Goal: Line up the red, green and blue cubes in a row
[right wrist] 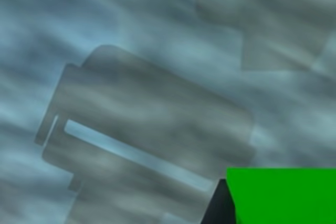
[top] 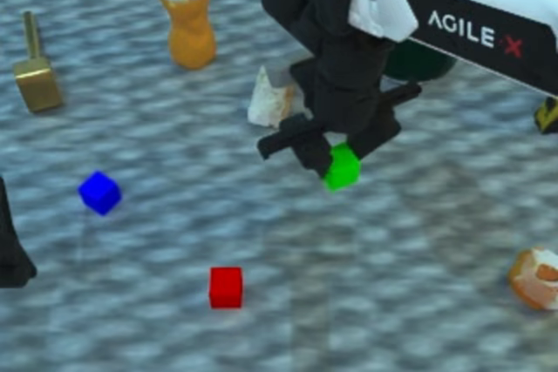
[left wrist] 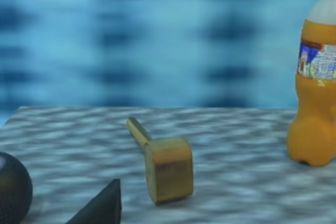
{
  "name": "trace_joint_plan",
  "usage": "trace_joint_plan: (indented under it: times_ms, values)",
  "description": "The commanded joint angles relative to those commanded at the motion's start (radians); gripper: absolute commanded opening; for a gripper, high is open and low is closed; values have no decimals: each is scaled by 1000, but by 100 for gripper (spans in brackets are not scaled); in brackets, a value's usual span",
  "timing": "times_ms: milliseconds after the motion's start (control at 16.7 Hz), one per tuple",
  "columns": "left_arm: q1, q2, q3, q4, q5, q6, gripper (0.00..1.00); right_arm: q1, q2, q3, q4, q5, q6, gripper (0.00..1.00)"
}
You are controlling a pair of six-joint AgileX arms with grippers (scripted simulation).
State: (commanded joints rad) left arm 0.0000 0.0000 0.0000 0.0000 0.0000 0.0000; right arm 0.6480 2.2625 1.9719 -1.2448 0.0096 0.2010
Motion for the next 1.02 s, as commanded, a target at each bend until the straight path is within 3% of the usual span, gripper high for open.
trace_joint_plan:
  times_ms: [360,540,1020]
  values:
    - [0,0,0,0,0,0,100,131,-150,-221,51,11,448,0]
    - [0,0,0,0,0,0,100,180,-216,-305,77,16,597,0]
    - [0,0,0,0,0,0,100,196,-242,-341,91,18,650,0]
